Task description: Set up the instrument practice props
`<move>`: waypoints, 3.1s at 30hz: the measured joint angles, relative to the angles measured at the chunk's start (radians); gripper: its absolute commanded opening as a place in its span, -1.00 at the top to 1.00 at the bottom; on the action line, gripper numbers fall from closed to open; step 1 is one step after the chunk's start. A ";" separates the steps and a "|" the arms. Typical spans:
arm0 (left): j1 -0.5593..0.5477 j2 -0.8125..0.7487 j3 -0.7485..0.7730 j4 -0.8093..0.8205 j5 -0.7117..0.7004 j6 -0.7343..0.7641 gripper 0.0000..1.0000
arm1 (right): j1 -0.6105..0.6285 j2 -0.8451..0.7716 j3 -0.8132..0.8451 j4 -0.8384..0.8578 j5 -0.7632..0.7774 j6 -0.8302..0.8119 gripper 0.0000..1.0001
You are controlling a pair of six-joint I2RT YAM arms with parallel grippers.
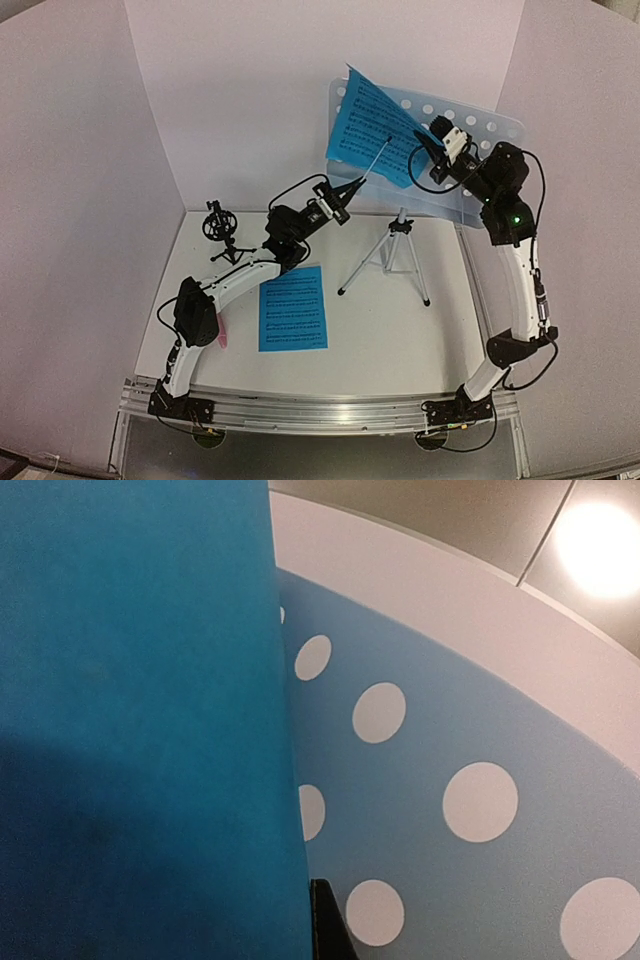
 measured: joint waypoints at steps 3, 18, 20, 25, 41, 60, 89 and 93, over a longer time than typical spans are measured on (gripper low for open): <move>0.000 0.000 0.000 0.000 0.000 0.000 1.00 | 0.000 0.008 0.025 -0.060 -0.010 -0.006 1.00; 0.000 -0.006 0.000 -0.024 -0.013 0.005 1.00 | 0.000 0.051 0.065 -0.211 -0.059 0.006 0.73; 0.000 -0.006 0.000 -0.025 -0.015 0.005 1.00 | 0.000 0.059 0.081 -0.216 -0.060 0.017 0.42; 0.000 -0.006 0.000 -0.027 -0.017 0.006 1.00 | 0.003 0.067 0.095 -0.230 -0.070 0.049 0.14; 0.002 -0.006 0.000 -0.028 -0.026 0.004 1.00 | 0.004 -0.034 -0.036 -0.123 0.073 0.241 -0.22; 0.002 -0.006 0.000 -0.025 -0.023 0.004 1.00 | 0.004 -0.094 -0.129 -0.012 0.185 0.308 1.00; 0.001 -0.006 0.000 -0.025 -0.017 0.005 1.00 | 0.004 -0.025 -0.116 0.196 0.088 0.390 1.00; 0.001 -0.006 0.000 -0.025 -0.021 0.005 1.00 | 0.004 -0.025 -0.133 0.220 0.086 0.401 1.00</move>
